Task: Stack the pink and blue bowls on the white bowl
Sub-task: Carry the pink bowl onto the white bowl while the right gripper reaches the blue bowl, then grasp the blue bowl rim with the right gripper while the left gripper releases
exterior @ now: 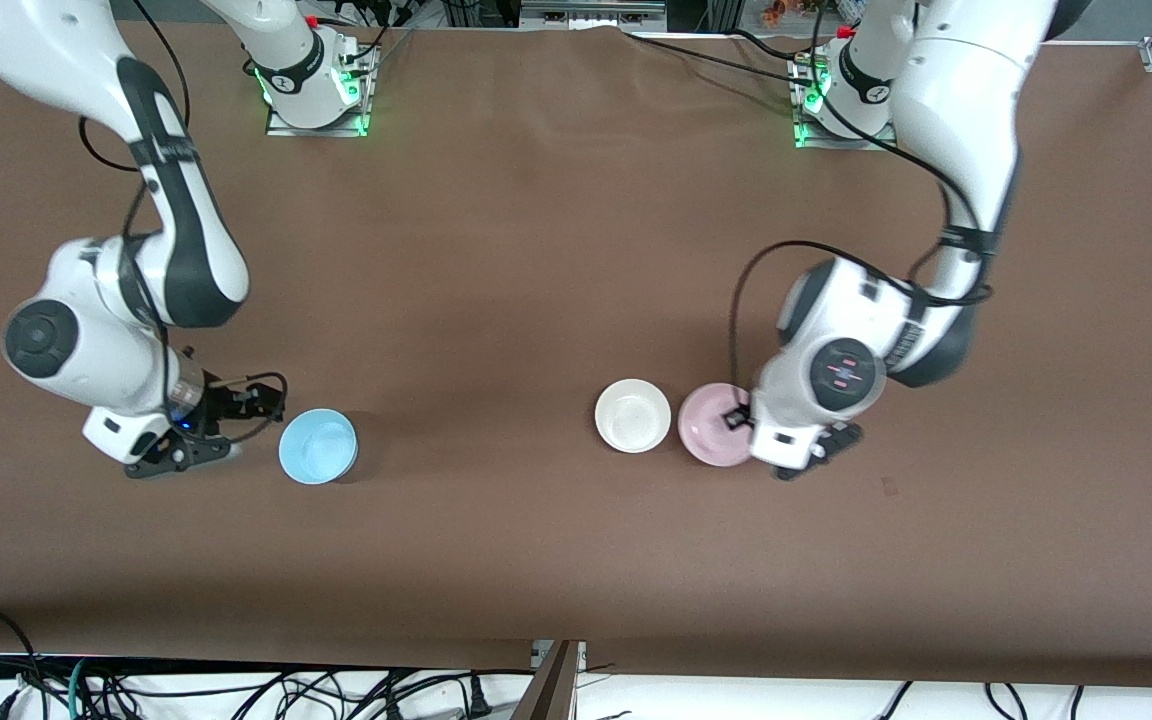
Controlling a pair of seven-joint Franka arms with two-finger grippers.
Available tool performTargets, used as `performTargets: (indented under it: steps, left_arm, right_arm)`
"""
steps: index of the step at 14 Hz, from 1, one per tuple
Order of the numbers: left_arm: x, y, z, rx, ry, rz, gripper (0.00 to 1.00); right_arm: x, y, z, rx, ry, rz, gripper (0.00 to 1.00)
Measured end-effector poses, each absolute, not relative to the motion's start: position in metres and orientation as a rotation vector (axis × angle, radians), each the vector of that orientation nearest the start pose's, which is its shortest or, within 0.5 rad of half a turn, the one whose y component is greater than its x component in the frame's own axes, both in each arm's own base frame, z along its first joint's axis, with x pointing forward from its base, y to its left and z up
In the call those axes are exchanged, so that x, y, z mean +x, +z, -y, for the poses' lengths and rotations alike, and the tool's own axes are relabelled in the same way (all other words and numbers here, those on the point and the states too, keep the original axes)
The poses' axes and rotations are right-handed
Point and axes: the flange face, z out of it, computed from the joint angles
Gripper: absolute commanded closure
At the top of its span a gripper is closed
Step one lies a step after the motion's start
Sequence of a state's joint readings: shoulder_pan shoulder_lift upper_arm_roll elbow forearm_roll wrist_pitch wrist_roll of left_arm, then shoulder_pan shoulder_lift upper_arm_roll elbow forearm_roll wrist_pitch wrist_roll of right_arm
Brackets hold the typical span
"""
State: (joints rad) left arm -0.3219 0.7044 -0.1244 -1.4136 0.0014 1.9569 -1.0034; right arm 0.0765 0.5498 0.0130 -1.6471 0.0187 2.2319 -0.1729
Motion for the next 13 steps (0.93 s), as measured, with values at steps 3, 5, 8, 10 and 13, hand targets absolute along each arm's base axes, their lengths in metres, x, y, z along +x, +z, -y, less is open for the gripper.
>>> performTargets:
  steps: [3,5,8,10,13]
  left_arm:
    - [0.62,0.265,0.344,-2.899,0.274,1.021,1.0]
    - [0.612,0.264,0.365,-2.885,0.283,1.116,1.0]
    - [0.609,0.266,0.384,-2.861,0.265,1.209,1.0]
    - [0.615,0.263,0.385,-2.851,0.257,1.247,1.0]
    - [0.628,0.252,0.379,-2.839,0.248,1.279,1.0]
  right_arm:
    - [0.69,0.255,-0.061,-3.097,-0.093,0.384,0.28]
    - [0.691,0.232,-0.061,-3.097,-0.101,0.381,0.48]
    - [0.69,0.201,-0.061,-3.097,-0.082,0.368,0.82]
    - [0.692,0.194,-0.061,-3.098,-0.083,0.349,1.0]
    - [0.702,0.212,-0.067,-3.09,-0.088,0.328,1.0]
